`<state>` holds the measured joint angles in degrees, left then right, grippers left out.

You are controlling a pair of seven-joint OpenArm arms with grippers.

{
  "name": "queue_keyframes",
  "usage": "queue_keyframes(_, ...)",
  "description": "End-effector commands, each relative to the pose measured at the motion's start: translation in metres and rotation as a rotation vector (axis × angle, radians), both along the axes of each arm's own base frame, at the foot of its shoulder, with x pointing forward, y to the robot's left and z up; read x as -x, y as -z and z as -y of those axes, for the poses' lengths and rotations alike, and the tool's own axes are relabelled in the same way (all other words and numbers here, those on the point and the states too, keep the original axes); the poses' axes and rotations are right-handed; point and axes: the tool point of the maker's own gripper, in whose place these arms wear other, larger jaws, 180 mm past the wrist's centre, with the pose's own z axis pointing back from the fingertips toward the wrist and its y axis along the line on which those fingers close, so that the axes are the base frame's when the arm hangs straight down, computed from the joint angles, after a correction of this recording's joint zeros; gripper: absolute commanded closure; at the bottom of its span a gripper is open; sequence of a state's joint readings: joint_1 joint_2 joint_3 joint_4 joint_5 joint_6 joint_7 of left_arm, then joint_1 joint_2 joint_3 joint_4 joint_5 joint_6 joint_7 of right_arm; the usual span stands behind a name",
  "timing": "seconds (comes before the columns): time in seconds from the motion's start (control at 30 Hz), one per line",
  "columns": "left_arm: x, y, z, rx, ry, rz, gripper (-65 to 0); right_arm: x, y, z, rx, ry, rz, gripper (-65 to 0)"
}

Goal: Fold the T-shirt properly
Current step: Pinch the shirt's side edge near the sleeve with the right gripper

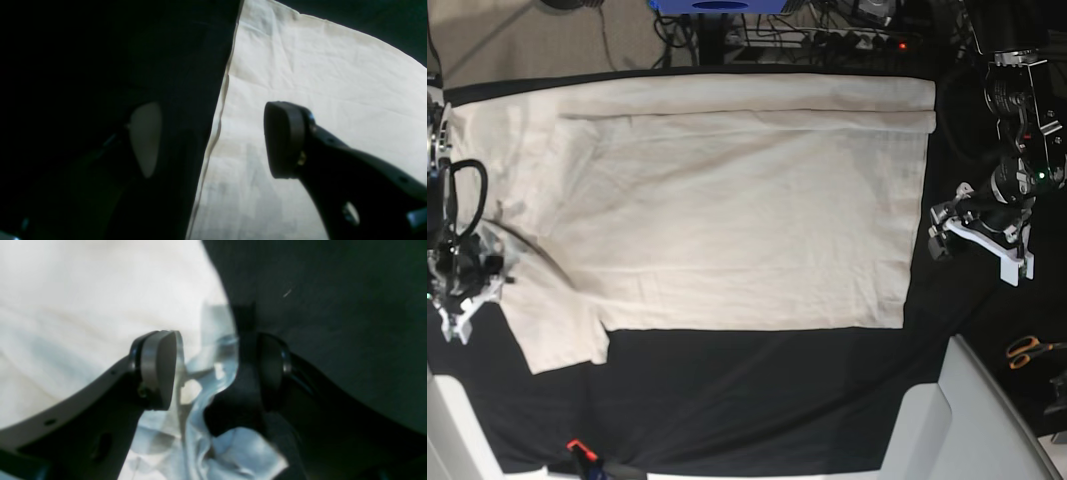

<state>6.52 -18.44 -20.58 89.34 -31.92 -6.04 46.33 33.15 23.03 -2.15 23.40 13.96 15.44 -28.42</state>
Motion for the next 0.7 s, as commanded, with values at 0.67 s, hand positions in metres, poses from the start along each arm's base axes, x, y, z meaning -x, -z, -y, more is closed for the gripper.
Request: queue_keyframes(0.67,-0.009,-0.014,-0.006,-0.018,0.004,0.048,-45.7,0.001,-0.005,0.006,-0.073,0.094,0.016,-36.3)
